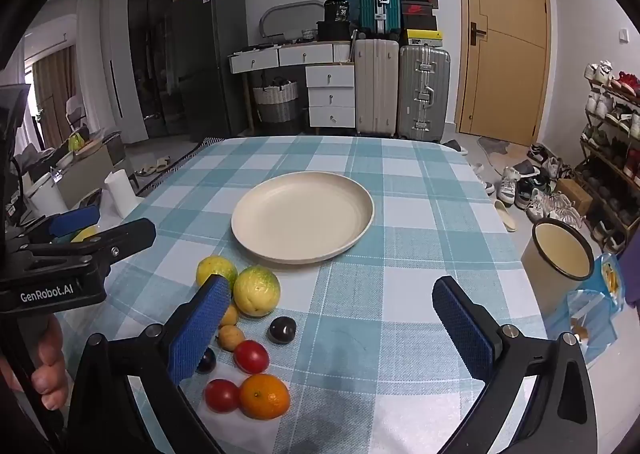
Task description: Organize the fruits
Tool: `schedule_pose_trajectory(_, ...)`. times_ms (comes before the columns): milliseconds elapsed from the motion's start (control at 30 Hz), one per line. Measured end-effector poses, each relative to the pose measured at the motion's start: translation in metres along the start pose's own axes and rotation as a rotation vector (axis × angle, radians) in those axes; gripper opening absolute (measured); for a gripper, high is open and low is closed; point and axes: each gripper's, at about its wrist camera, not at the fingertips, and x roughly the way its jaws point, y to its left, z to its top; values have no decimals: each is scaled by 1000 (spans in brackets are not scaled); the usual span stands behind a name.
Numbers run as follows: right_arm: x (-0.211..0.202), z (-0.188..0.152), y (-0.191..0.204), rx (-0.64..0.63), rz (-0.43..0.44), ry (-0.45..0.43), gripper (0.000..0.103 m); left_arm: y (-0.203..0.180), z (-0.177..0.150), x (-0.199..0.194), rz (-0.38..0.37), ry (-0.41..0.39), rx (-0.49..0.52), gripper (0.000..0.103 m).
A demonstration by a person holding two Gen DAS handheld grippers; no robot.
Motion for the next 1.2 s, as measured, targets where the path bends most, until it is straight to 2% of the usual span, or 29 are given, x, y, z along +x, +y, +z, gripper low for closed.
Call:
schedule_pose_trajectory(67, 2, 2, 2, 8, 4, 3, 103, 3, 0, -2, 13, -26, -9, 102)
schedule_pose_trajectory(200, 1, 0, -6, 33, 21, -6, 103, 3, 6, -2, 6, -31, 8, 102)
schedule_pose_trajectory(300, 4, 1, 0, 21, 19, -6, 103, -2, -2, -3, 19, -50, 12, 102)
schedule_pose_trajectory(1200, 3, 0, -8, 51, 35, -30, 103, 0, -4, 5, 6, -25, 37, 102)
